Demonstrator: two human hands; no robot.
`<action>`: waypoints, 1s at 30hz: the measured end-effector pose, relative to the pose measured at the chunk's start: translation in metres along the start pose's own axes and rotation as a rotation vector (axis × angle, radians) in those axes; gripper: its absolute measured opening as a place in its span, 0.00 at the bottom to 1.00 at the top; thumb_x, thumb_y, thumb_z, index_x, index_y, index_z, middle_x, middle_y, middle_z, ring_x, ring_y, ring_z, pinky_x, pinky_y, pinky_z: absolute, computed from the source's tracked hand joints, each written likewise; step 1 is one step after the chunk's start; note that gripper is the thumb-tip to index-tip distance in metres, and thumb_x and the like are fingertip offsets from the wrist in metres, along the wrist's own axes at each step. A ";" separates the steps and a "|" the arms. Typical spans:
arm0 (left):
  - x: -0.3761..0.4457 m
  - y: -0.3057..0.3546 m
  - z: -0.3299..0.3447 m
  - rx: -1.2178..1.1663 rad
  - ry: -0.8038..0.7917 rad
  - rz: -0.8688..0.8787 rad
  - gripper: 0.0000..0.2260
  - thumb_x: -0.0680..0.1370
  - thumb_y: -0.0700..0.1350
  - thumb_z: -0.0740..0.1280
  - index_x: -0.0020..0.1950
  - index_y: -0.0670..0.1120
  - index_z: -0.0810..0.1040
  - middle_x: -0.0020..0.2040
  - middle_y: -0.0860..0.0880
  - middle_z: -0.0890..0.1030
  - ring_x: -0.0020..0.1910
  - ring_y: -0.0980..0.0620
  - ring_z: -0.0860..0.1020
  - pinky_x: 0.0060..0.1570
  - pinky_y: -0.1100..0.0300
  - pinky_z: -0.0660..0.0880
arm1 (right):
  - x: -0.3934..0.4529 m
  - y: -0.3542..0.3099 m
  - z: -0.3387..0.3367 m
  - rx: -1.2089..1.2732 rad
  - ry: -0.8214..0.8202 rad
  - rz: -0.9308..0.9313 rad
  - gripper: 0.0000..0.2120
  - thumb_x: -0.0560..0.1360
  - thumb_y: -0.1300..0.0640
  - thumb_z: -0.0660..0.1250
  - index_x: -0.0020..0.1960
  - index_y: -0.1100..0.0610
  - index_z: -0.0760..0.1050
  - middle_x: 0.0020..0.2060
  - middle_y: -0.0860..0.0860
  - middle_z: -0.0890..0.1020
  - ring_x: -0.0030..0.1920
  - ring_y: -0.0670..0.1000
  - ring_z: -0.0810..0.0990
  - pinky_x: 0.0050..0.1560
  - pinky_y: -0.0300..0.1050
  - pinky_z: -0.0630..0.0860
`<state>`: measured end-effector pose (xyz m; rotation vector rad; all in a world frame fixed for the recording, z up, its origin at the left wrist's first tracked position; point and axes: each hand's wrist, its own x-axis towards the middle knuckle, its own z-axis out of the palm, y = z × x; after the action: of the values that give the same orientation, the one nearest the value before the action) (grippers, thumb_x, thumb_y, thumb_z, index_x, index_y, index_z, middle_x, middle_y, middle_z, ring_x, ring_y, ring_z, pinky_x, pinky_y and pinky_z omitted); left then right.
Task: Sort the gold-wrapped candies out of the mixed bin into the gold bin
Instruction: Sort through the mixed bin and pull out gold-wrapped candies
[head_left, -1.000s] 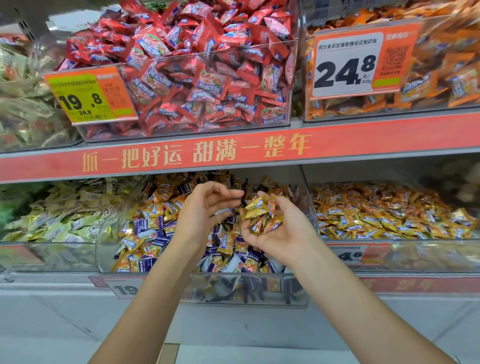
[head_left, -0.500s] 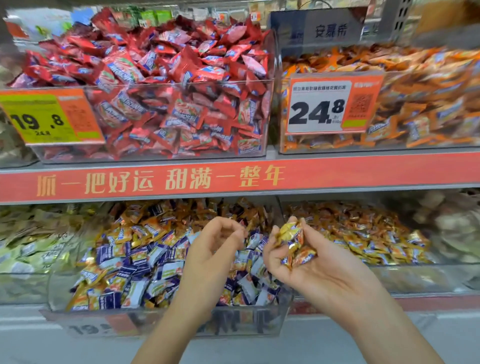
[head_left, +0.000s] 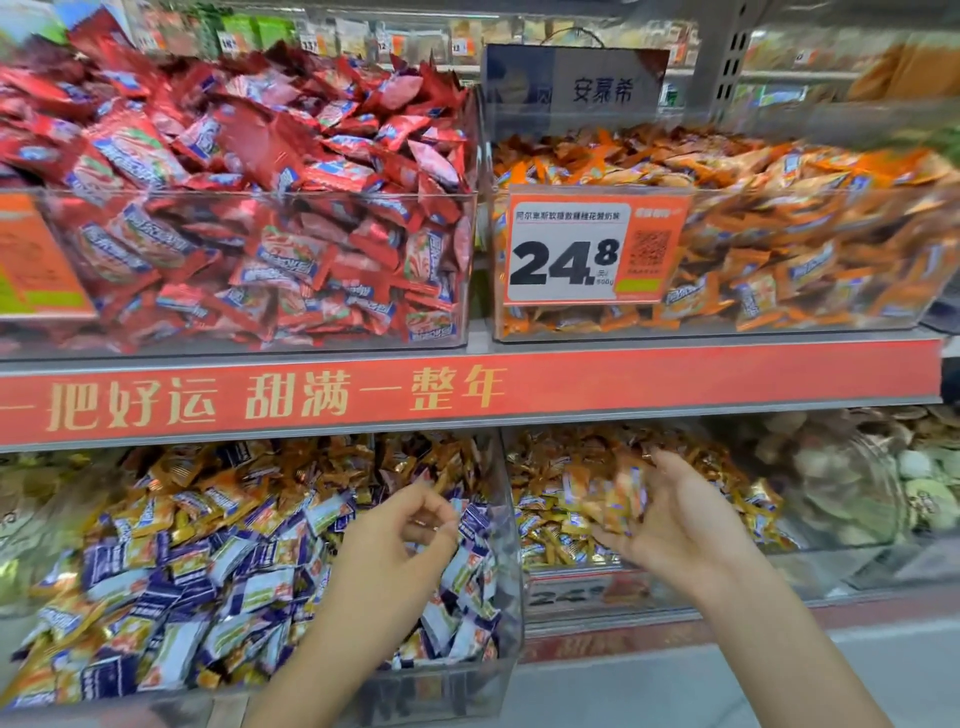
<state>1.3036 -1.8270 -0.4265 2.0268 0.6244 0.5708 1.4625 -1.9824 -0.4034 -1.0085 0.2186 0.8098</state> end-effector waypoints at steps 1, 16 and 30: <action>0.001 -0.002 0.000 0.015 -0.003 0.000 0.06 0.77 0.41 0.66 0.41 0.48 0.77 0.40 0.50 0.79 0.37 0.59 0.75 0.31 0.69 0.72 | -0.001 0.000 0.002 -0.128 -0.046 -0.044 0.17 0.82 0.51 0.54 0.64 0.58 0.71 0.46 0.55 0.76 0.59 0.53 0.73 0.69 0.60 0.62; 0.017 -0.043 -0.042 0.527 -0.029 0.082 0.03 0.77 0.45 0.66 0.48 0.53 0.76 0.45 0.56 0.77 0.40 0.57 0.74 0.38 0.62 0.71 | -0.025 0.061 0.073 -1.514 -0.379 -1.092 0.14 0.78 0.65 0.58 0.55 0.53 0.79 0.48 0.42 0.77 0.48 0.37 0.72 0.49 0.29 0.66; 0.024 -0.060 -0.076 0.389 -0.068 -0.072 0.18 0.70 0.36 0.70 0.54 0.54 0.75 0.49 0.53 0.72 0.42 0.55 0.75 0.41 0.55 0.78 | 0.118 0.068 0.158 -2.075 -0.565 -0.389 0.45 0.71 0.47 0.74 0.77 0.52 0.49 0.72 0.55 0.67 0.64 0.55 0.74 0.66 0.50 0.69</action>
<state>1.2625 -1.7364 -0.4385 2.3627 0.8125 0.3547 1.4672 -1.7746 -0.4246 -2.4744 -1.6013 0.7337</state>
